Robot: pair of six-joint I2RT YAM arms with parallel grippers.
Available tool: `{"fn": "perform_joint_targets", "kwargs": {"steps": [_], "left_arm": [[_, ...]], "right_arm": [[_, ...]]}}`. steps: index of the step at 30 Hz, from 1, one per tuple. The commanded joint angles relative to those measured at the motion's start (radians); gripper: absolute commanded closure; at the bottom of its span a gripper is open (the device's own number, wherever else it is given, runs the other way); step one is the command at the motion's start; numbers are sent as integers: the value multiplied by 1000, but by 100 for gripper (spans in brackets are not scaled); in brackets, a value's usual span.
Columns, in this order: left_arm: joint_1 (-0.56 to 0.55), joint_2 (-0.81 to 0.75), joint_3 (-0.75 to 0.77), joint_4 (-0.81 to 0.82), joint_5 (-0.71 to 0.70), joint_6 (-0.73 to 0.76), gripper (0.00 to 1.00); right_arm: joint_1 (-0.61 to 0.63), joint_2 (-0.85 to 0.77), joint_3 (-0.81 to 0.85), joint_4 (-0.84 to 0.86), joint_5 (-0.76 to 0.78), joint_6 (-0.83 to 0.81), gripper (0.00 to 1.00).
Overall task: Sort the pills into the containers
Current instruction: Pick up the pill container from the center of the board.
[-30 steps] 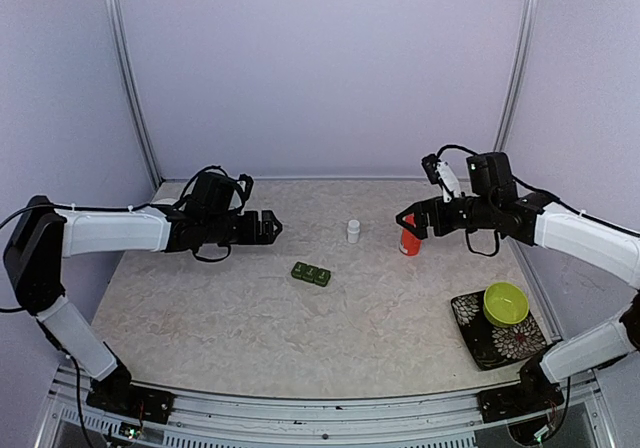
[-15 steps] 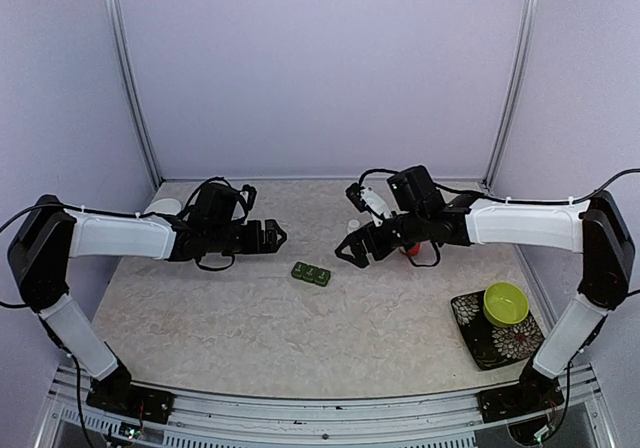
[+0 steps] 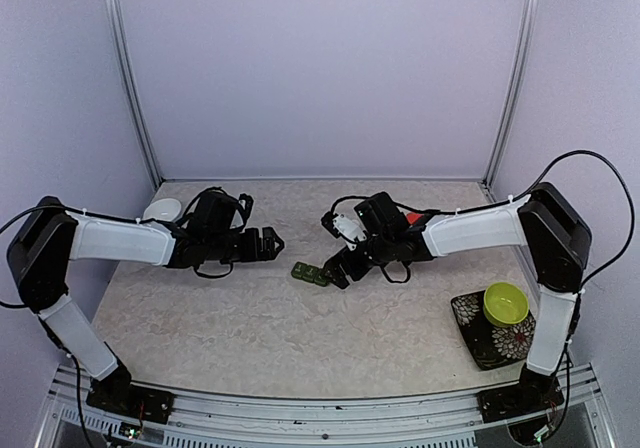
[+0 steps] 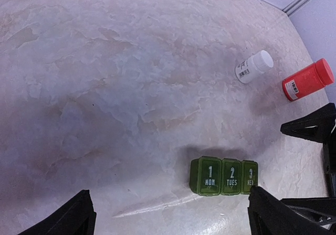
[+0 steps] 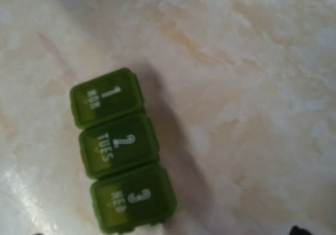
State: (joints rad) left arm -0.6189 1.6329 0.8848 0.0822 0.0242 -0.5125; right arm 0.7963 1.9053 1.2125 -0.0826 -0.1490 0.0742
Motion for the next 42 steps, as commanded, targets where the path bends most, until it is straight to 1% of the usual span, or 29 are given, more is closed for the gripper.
{"fn": "perform_joint_targets", "kwargs": {"steps": [1, 11, 19, 27, 34, 35, 37, 42], "left_arm": [[-5, -32, -19, 9, -13, -9, 1], [-5, -69, -45, 9, -21, -32, 1], [-4, -79, -60, -2, -26, -52, 1], [-3, -81, -62, -6, -18, -56, 1], [-4, -81, -60, -9, -12, -55, 1], [-3, -79, -60, -9, -11, -55, 1], [-2, -78, -60, -10, -8, -54, 1], [-3, -76, -60, -12, -6, -52, 1]], "right_arm": [[24, 45, 25, 60, -3, -40, 0], [32, 110, 78, 42, -27, -59, 0], [73, 161, 90, 31, 46, -120, 1], [76, 201, 103, 40, 109, -130, 4], [74, 234, 122, 61, 124, -159, 12], [74, 236, 124, 65, 117, -163, 15], [72, 238, 124, 74, 105, -173, 24], [70, 238, 124, 83, 76, -191, 30]]}}
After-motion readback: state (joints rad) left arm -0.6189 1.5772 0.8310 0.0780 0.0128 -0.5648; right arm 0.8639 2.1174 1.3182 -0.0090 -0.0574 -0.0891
